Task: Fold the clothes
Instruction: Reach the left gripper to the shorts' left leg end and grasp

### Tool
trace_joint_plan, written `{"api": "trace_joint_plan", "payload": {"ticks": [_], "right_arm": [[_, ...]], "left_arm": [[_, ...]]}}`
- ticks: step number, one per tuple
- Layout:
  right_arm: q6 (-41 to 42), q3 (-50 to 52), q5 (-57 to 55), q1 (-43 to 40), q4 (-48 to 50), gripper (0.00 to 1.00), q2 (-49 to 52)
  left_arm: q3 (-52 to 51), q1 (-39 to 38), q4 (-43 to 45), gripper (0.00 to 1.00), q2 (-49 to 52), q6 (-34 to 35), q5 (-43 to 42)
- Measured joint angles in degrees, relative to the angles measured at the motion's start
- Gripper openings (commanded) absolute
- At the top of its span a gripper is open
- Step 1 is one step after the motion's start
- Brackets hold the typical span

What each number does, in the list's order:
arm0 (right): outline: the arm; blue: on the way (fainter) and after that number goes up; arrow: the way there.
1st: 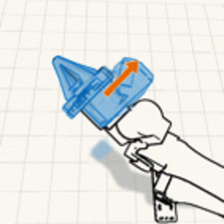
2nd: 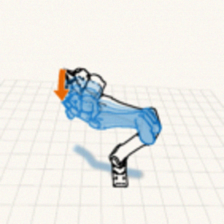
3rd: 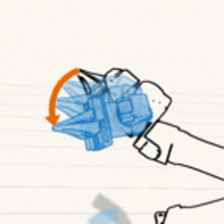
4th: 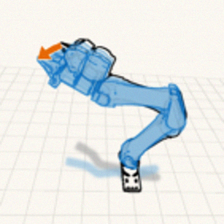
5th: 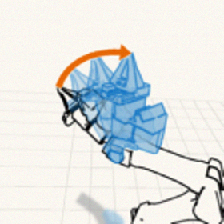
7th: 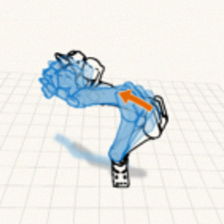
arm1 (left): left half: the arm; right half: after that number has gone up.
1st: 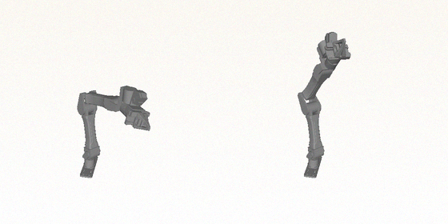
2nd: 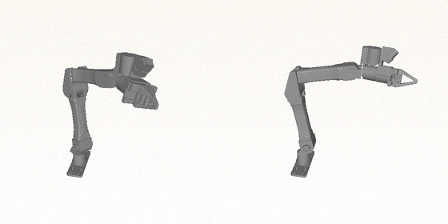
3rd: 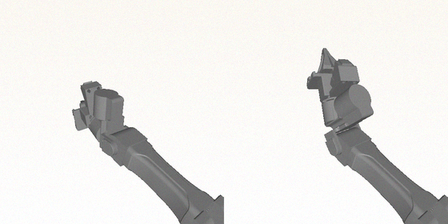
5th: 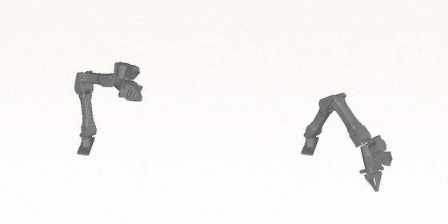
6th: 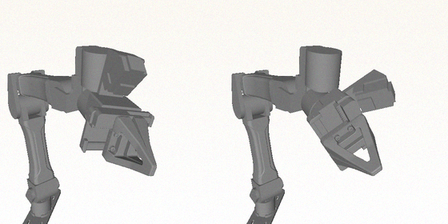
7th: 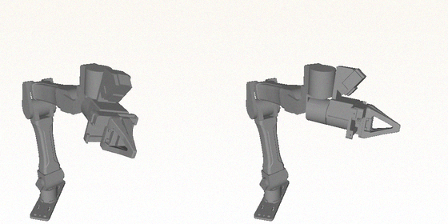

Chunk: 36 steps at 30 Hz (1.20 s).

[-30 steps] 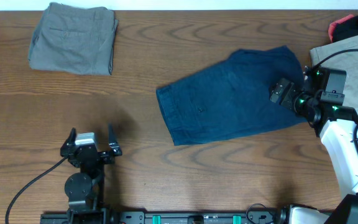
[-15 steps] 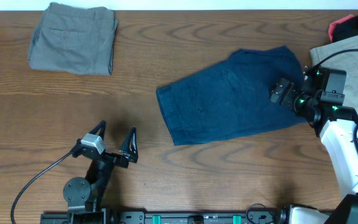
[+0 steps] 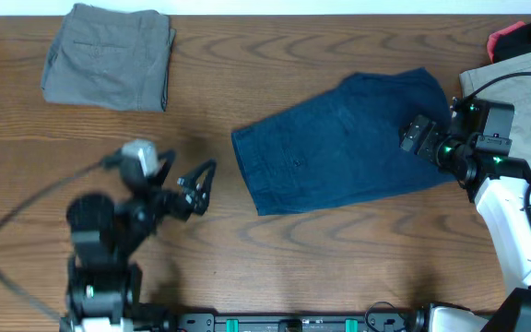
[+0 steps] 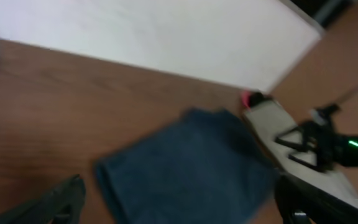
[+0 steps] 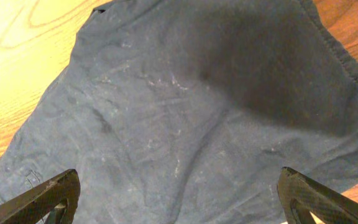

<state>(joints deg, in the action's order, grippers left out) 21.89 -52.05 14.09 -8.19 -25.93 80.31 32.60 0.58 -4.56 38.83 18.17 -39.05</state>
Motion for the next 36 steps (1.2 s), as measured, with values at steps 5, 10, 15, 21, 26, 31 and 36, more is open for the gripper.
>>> {"api": "trace_joint_plan", "payload": {"ticks": [5,10,15,21,26,31,36], "right_arm": [[0.0,0.0,0.07,0.0,-0.02,0.99,0.0],[0.0,-0.02,0.07,0.0,-0.15,0.99,0.0],[0.0,-0.02,0.07,0.0,-0.17,0.99,0.0],[0.0,-0.02,0.07,0.0,-0.17,0.99,0.0],[0.0,-0.02,0.07,0.0,-0.17,0.99,0.0],[0.0,-0.02,0.07,0.0,-0.17,0.99,0.0],[0.0,-0.02,0.07,0.0,-0.17,0.99,0.0]], "left_arm": [[2.89,-3.54,0.9,0.98,12.98,0.17,-4.9],[2.89,-6.14,1.33,0.98,24.24,1.53,-6.21],[2.89,-9.18,1.62,0.98,33.07,5.62,-3.76],[2.89,-14.36,1.6,0.98,42.53,9.62,3.28],[2.93,-18.51,1.6,0.98,46.99,11.52,9.6],[3.48,-20.7,1.68,0.98,48.52,12.55,15.34],[3.76,-20.94,1.97,0.98,48.57,13.84,20.04]]}}
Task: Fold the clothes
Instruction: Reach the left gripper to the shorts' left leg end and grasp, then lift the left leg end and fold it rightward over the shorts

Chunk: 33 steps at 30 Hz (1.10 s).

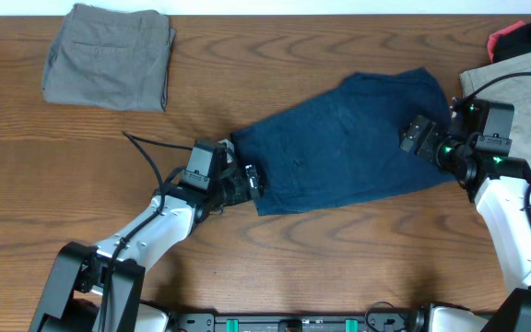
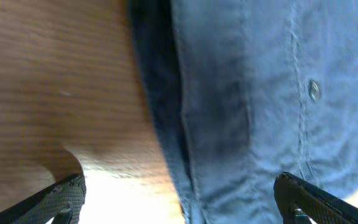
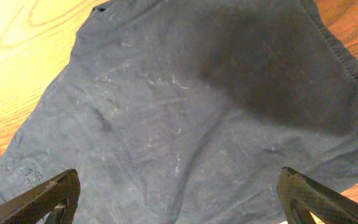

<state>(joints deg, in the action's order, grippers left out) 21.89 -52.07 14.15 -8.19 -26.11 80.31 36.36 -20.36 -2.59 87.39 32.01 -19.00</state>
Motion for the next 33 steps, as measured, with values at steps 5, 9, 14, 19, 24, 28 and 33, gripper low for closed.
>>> {"api": "trace_joint_plan", "payload": {"ticks": [5,9,14,19,24,28,33], "right_arm": [[0.0,0.0,0.0,0.0,0.0,0.99,0.0],[0.0,0.0,0.0,0.0,0.0,0.99,0.0],[0.0,0.0,0.0,0.0,0.0,0.99,0.0],[0.0,0.0,0.0,0.0,0.0,0.99,0.0],[0.0,0.0,0.0,0.0,0.0,0.99,0.0],[0.0,0.0,0.0,0.0,0.0,0.99,0.0],[0.0,0.0,0.0,0.0,0.0,0.99,0.0]], "left_arm": [[0.98,-0.22,0.09,0.98,0.37,0.85,2.25],[1.92,-1.49,2.99,0.98,0.61,1.05,2.89],[2.25,-3.13,5.92,0.98,2.89,1.05,2.93],[2.38,-3.28,6.38,0.98,4.57,1.05,3.1],[2.71,-3.3,8.17,0.98,5.6,1.9,3.13],[3.13,-3.43,9.57,0.98,6.45,4.24,3.17],[3.54,-3.61,10.1,0.98,6.95,5.95,3.34]]}}
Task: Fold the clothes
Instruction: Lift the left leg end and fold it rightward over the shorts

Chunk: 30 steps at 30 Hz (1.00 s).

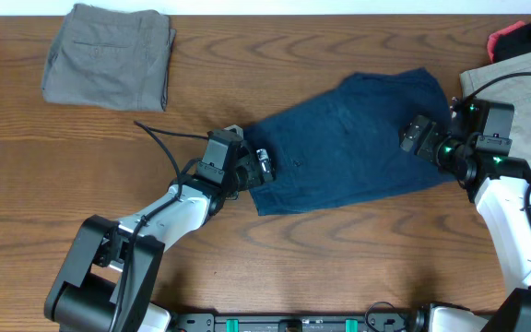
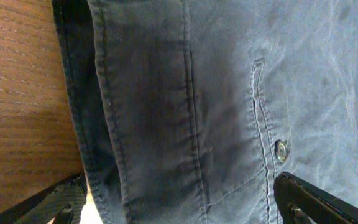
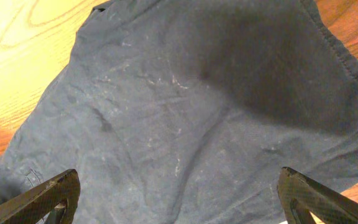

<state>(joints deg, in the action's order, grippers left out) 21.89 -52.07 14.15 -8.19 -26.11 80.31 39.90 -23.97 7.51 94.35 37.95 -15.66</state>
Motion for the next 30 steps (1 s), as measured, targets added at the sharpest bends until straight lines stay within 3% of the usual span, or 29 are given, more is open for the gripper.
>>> {"api": "trace_joint_plan", "payload": {"ticks": [2,3,7,13,16,24,30], "right_arm": [[0.0,0.0,0.0,0.0,0.0,0.99,0.0],[0.0,0.0,0.0,0.0,0.0,0.99,0.0],[0.0,0.0,0.0,0.0,0.0,0.99,0.0],[0.0,0.0,0.0,0.0,0.0,0.99,0.0],[0.0,0.0,0.0,0.0,0.0,0.99,0.0],[0.0,0.0,0.0,0.0,0.0,0.99,0.0],[0.0,0.0,0.0,0.0,0.0,0.99,0.0]], "left_arm": [[0.0,-0.07,0.09,0.95,0.04,0.28,0.07],[0.0,-0.11,0.09,0.84,0.04,0.55,0.2],[-0.02,-0.15,-0.37,0.57,0.76,1.36,0.46],[-0.07,-0.15,-0.85,0.33,1.46,1.95,0.66],[-0.07,-0.15,-0.87,0.09,1.51,2.16,0.66],[-0.07,-0.15,-1.44,0.06,1.51,1.22,0.63],[-0.07,0.74,-7.56,0.06,-0.66,0.22,0.39]]}}
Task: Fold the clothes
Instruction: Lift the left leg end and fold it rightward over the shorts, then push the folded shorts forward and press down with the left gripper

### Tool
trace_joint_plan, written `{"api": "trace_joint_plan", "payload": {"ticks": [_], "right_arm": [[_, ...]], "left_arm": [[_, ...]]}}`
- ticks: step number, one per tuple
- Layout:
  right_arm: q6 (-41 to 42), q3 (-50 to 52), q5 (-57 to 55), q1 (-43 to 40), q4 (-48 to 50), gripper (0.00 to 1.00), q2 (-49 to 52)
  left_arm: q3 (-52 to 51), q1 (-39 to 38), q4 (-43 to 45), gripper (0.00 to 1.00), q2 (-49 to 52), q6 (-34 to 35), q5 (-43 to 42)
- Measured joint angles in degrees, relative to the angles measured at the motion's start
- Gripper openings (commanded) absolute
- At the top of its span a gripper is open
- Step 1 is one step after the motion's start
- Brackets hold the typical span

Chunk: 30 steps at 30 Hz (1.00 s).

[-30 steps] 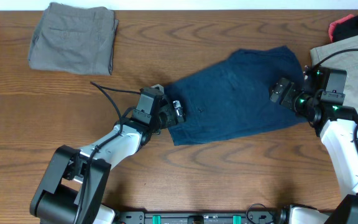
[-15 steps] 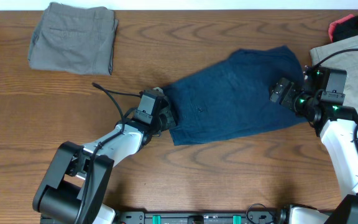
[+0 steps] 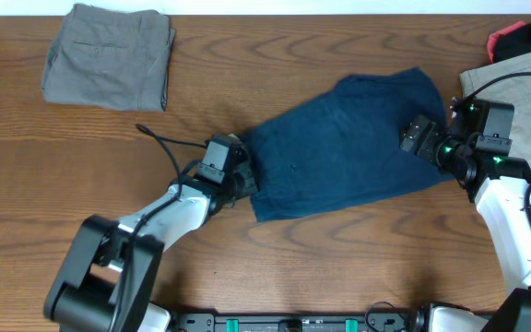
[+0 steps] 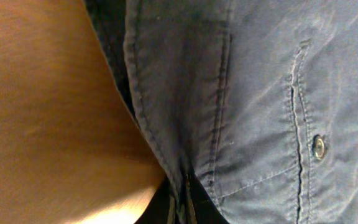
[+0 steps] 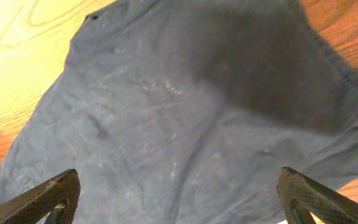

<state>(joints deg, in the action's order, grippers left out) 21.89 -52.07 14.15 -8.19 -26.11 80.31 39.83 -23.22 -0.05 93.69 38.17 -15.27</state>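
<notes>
Dark blue shorts (image 3: 339,143) lie flat and slanted across the middle of the table. At their left end my left gripper (image 3: 244,180) is shut on the waistband edge. The left wrist view shows the stitched waistband and a button pocket (image 4: 260,93), with the hem pinched between the closed jaws (image 4: 180,208). My right gripper (image 3: 416,136) hovers open over the right end of the shorts. Blue cloth (image 5: 185,112) fills the gap between its spread fingertips (image 5: 179,199).
A folded grey garment (image 3: 109,57) sits at the far left corner. A beige garment (image 3: 514,78) and a red and black one (image 3: 524,37) lie at the far right, behind my right arm. Bare wooden table (image 3: 275,267) runs along the front.
My left gripper was open over the waistband and is now shut on its edge. The shorts have shifted slightly to the left. The right gripper has not moved.
My left arm first stood open, well to the left of the shorts. It was then at their left edge, then over the waistband, still open. Now it grips the waistband edge. My right gripper stayed open over the right end throughout.
</notes>
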Motion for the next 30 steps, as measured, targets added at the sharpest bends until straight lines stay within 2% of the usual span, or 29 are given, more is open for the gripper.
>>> {"api": "trace_joint_plan", "payload": {"ticks": [6,15,20,25,30], "right_arm": [[0.0,0.0,0.0,0.0,-0.02,0.99,0.0],[0.0,-0.07,0.0,0.0,-0.04,0.99,0.0],[0.0,-0.07,0.02,0.0,-0.04,0.99,0.0],[0.0,-0.09,0.02,0.0,-0.02,0.99,0.0],[0.0,-0.15,0.04,0.0,-0.02,0.99,0.0]], "left_arm": [[-0.04,5.79,-13.6,0.06,-8.79,-4.52,0.74],[2.56,20.39,-41.33,0.06,-17.73,-14.82,1.86],[13.25,26.1,-55.69,0.06,-17.79,-19.63,3.56],[27.61,26.6,-67.84,0.06,-17.75,-22.18,8.55],[40.59,25.55,-74.05,0.05,-17.75,-24.0,10.56]]}}
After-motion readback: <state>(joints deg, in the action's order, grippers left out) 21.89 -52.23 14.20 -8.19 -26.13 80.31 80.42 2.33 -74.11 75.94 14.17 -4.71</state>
